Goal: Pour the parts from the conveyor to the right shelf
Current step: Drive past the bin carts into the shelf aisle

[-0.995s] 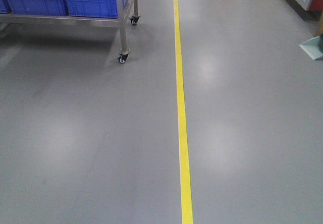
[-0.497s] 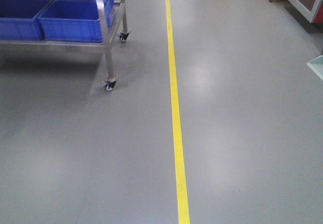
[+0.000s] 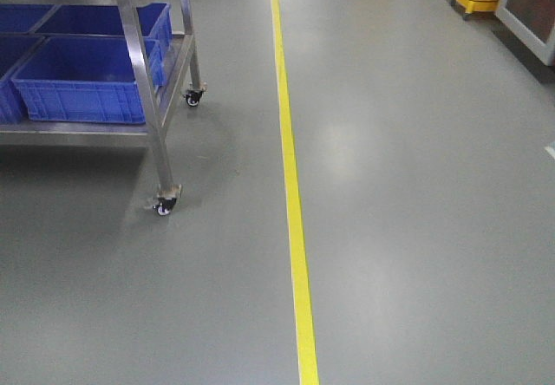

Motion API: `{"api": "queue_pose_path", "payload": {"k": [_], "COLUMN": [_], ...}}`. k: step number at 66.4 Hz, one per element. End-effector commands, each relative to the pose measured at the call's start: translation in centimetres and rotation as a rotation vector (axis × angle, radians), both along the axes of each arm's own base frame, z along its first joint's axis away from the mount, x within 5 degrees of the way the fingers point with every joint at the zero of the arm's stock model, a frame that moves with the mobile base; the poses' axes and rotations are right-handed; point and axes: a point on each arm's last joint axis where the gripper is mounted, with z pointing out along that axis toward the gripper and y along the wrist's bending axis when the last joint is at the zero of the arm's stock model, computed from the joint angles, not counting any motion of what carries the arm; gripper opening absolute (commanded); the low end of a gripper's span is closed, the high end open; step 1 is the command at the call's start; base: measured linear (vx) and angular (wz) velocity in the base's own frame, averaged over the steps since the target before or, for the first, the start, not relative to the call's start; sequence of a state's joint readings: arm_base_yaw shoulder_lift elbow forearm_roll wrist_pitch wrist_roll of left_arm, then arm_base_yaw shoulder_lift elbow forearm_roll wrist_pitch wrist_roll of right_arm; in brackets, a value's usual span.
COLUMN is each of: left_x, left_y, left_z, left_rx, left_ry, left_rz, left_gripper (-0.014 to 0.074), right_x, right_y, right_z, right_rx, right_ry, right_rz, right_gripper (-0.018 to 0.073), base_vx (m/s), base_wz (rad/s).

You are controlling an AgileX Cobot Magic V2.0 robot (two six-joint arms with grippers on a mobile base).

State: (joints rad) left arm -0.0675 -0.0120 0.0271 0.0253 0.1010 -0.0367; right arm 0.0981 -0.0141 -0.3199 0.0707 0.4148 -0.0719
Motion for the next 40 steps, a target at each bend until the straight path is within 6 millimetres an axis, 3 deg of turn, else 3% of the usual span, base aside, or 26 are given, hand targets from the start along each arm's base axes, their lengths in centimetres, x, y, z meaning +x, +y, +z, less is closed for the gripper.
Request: {"api": "queue_pose_path", "payload": {"k": [1,40], "left_x": [-0.21,-0.21], "left_y": [-0.03,-0.03], "left_z": [1.44,1.44], "left_rx": [-0.021,-0.021], "left_ry": [-0.109,-0.109], "left_rz": [-0.007,-0.008], "left_gripper": [-0.0006,-0.0006], "right_x": [-0.03,-0.03], "right_y": [-0.05,-0.05], "right_z": [1.51,1.51], "right_rx": [0.011,0.01], "right_ry": [-0.087,-0.087], "right_rz": [-0.003,-0.005], "right_gripper": [-0.0005,-0.0005], "base_vx": [0.72,0.64], "base_wz": [0.13,0.12]}}
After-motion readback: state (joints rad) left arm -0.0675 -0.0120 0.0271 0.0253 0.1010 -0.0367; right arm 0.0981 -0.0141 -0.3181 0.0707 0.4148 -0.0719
